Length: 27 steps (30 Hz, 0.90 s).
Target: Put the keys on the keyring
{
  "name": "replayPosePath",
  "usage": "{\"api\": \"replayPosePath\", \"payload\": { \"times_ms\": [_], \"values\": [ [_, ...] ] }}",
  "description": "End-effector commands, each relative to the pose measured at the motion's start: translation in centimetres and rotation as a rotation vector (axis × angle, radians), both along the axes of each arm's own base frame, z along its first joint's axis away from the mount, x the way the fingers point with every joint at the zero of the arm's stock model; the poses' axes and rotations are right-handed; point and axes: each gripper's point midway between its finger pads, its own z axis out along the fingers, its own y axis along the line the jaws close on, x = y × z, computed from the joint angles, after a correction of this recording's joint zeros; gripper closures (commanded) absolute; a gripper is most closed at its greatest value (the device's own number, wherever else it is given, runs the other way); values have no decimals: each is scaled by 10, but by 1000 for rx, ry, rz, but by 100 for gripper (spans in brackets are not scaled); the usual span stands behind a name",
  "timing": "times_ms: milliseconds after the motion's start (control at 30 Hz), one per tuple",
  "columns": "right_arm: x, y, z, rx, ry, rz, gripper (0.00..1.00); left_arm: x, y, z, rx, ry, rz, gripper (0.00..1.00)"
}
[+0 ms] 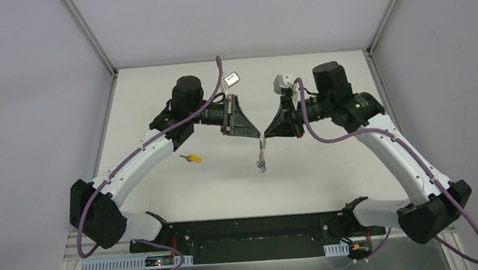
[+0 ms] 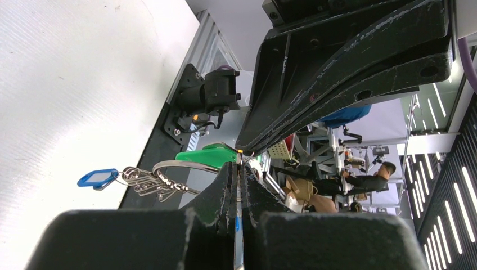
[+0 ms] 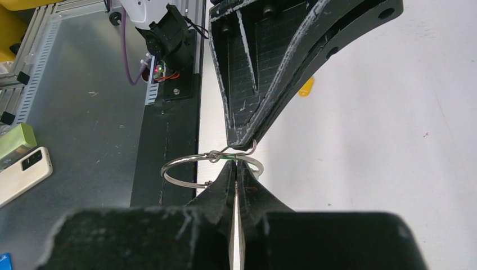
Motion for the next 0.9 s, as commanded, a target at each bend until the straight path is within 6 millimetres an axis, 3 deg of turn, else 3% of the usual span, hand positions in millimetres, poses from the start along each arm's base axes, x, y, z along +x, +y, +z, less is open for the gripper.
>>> {"api": "replayPosePath", "payload": {
  "times_ms": [0, 467, 867],
  "values": [
    [-3, 4, 28, 75, -76, 41, 100, -7, -4, 11, -27, -39, -37, 100],
    [5, 3, 22, 55, -87, -5, 100, -13, -3, 15, -49, -47, -57, 100],
    [5, -12, 18, 53, -128, -6, 100, -14, -2, 23, -82, -47, -56, 100]
  ]
}}
